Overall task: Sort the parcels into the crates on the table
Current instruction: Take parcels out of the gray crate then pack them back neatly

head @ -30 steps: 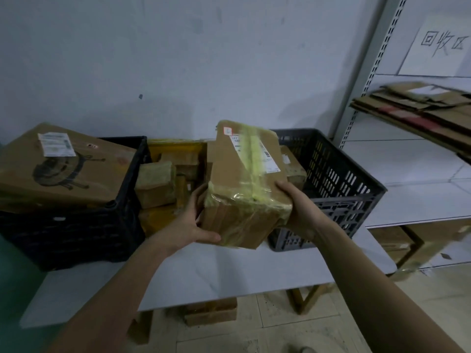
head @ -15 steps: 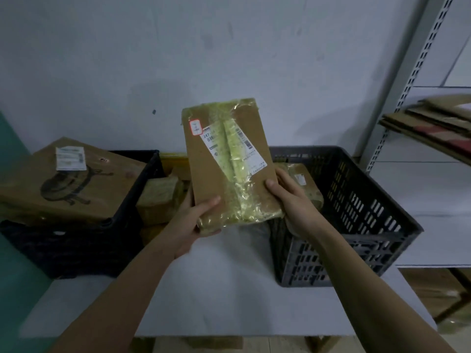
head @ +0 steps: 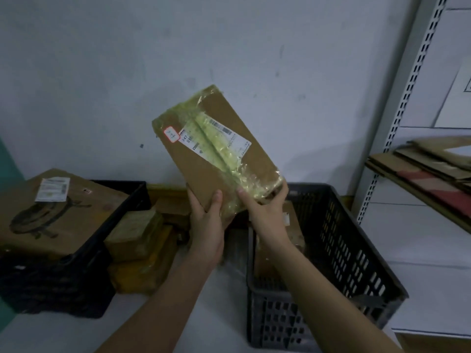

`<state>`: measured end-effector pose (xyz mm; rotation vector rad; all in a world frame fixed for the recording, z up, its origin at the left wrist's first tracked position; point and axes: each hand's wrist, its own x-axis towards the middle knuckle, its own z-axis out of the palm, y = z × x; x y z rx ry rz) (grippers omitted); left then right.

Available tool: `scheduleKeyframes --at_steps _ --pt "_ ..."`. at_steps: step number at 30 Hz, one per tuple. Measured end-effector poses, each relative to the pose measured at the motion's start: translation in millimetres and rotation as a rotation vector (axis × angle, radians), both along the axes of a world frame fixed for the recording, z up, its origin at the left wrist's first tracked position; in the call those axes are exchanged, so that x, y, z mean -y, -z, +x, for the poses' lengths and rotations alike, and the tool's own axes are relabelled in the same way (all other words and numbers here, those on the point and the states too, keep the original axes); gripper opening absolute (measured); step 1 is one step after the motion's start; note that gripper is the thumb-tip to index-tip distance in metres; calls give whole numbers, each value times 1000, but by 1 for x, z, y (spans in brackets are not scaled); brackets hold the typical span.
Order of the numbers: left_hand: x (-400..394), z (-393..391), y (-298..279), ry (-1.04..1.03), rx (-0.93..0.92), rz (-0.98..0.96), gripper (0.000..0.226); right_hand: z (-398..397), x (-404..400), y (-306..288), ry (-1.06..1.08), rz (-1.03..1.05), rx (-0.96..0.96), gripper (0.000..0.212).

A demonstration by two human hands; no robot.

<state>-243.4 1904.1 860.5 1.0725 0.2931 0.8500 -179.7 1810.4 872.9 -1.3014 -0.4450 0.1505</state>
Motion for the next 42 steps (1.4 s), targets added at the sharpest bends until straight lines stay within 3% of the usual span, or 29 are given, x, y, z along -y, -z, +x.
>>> scheduleKeyframes --at_steps 6,9,13,18,22,25,28,33,38,42 --pt "7 16 -18 59 -187 344 85 41 29 -9 -41 210 -129 88" --pt "-12 15 -55 -101 -208 506 92 68 56 -17 -73 269 -160 75" --pt "-42 17 -121 -249 -163 696 89 103 96 -31 -47 195 -146 78" --pt "-30 40 -150 -25 -272 865 84 129 138 -45 -25 44 -68 73" --pt "-7 56 -131 64 -261 892 57 130 162 -53 100 -57 19 50" --pt "12 66 -116 114 -345 835 81 125 180 -60 273 -202 132 46" --pt "26 74 -109 190 -491 900 96 131 200 -64 379 -432 233 43" --pt "34 89 -89 326 -764 1006 96 145 218 -52 273 -746 216 43" --pt "38 92 -41 351 -933 1084 84 151 212 -12 201 -896 209 42" --pt "40 84 12 375 -1006 1018 74 152 200 36 161 -989 176 43"
